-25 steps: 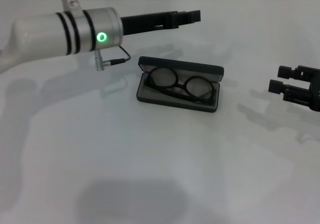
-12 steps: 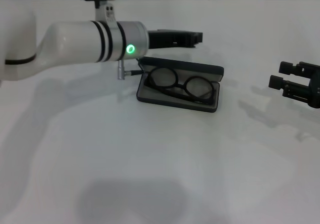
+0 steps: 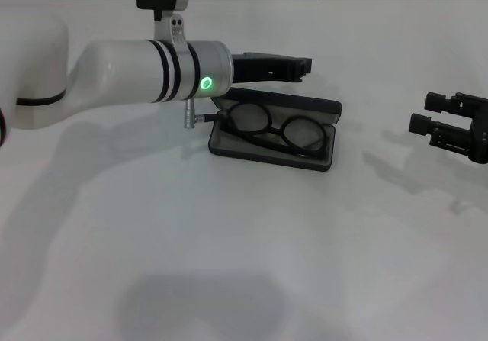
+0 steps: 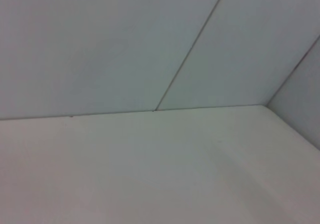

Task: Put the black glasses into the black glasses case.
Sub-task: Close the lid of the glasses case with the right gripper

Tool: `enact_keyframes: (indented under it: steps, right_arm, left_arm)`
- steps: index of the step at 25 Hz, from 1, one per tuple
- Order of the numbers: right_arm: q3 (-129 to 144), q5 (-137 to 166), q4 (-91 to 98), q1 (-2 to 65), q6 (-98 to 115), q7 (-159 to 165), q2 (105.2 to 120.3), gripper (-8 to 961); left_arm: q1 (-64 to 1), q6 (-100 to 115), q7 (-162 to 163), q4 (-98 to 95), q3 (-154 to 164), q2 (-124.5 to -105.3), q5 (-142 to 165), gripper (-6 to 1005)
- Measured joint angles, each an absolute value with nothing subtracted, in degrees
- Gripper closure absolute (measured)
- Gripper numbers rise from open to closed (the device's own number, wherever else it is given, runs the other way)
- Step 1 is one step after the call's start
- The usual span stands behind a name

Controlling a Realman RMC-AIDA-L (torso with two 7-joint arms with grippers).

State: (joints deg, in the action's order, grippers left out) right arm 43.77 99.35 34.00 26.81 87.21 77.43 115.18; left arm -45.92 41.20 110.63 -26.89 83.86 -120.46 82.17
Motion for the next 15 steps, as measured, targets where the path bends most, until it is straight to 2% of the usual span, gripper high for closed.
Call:
enact_keyframes:
  steps: [15]
  right_arm:
    - [43.76,98.9,34.02,26.98,86.8,76.83,115.23,378]
  left_arm:
    - [-43.41,40.8,110.08,-27.09,85.17,-120.67,81.66,975]
